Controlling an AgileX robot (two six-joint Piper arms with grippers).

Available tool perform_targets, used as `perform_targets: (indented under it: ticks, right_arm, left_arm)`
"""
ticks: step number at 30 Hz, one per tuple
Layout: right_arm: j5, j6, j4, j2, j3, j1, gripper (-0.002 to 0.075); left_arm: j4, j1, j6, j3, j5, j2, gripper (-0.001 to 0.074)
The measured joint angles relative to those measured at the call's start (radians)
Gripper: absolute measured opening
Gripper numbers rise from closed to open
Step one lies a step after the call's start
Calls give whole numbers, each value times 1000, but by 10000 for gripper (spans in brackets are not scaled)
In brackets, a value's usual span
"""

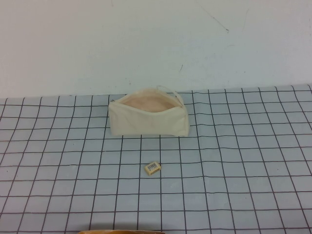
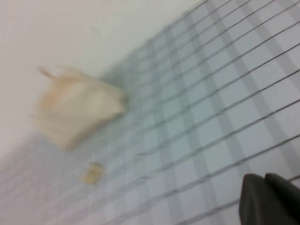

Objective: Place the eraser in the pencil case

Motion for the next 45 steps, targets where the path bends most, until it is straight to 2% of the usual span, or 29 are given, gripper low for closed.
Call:
perform_targets:
  ticks: [3, 8, 15, 19, 26, 29, 34, 37, 38, 45]
  right_arm:
    - [-28, 16, 226, 0, 0, 0, -1]
    - [-70, -87, 260, 0, 0, 0, -1]
    - [71, -501, 291, 3, -79, 0, -1]
    - [156, -652, 191, 112, -273, 0, -1]
    - [481, -695, -118, 512, -687, 0, -1]
    - [626, -700, -157, 685, -853, 0, -1]
    - [753, -717, -159, 940, -1035, 10, -1]
    - [786, -714, -187, 1070, -1131, 81, -1]
    - [797, -679, -242, 1156, -1201, 164, -1]
    - [852, -462, -575, 1469, -1456, 500, -1]
  left_arm:
    - [-4, 0, 0, 0, 0, 0, -1]
    - [-6, 0, 0, 0, 0, 0, -1]
    - [-36, 0, 0, 0, 0, 0, -1]
    - [-40, 0, 0, 0, 0, 0, -1]
    - [-44, 0, 0, 0, 0, 0, -1]
    - [-44, 0, 0, 0, 0, 0, -1]
    - [-44, 0, 0, 0, 0, 0, -1]
    - [-44, 0, -2, 0, 0, 0, -1]
    - [-44, 0, -1, 0, 0, 0, -1]
    - [-44, 0, -1, 0, 0, 0, -1]
